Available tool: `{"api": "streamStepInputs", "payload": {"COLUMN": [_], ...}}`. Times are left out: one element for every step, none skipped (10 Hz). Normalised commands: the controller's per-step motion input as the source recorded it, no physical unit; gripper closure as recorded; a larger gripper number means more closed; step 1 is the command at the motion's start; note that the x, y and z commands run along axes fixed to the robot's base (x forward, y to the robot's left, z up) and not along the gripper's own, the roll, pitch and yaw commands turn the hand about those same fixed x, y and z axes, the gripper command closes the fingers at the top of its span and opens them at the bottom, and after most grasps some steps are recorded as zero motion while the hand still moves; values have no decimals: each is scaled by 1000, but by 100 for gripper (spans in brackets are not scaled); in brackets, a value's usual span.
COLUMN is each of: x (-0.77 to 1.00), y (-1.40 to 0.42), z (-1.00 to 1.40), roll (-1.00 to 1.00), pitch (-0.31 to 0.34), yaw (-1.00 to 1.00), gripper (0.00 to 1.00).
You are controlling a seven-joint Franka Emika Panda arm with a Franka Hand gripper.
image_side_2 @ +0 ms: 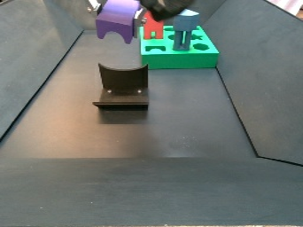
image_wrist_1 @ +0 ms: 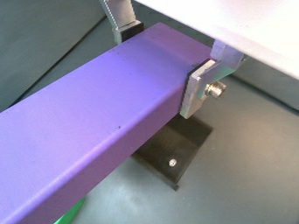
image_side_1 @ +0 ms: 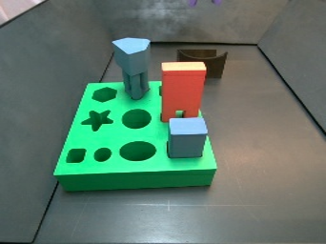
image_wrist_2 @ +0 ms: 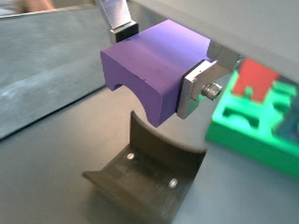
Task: Pick up the arch object. Move up. Place the arch object on the fixture. Regrasp the arch object. Rotate the arch object. Move to above the board. Insert the arch object.
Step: Place the arch object on the fixture.
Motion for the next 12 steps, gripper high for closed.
{"api": "streamStepInputs", "payload": {"x": [51, 78, 101, 105, 93, 77, 71, 73, 104, 113, 120, 129], "y": [37, 37, 47, 38, 36, 36, 33, 34, 63, 70, 78, 79], "z": [3, -3, -10, -3, 1, 4, 8, 11, -1000, -1000, -1000, -1000], "roll": [-854, -671, -496, -304, -211, -126, -97, -57, -1000, -1000, -1000, -1000], "pitch": [549, 570, 566, 510, 434, 324, 283, 214, 106, 79, 73, 65], "yaw": [733, 445, 220, 1, -104, -176, -185, -179, -227, -226, -229, -231], "gripper": [100, 100, 100, 100, 100, 100, 100, 100, 100, 100, 100, 100]}}
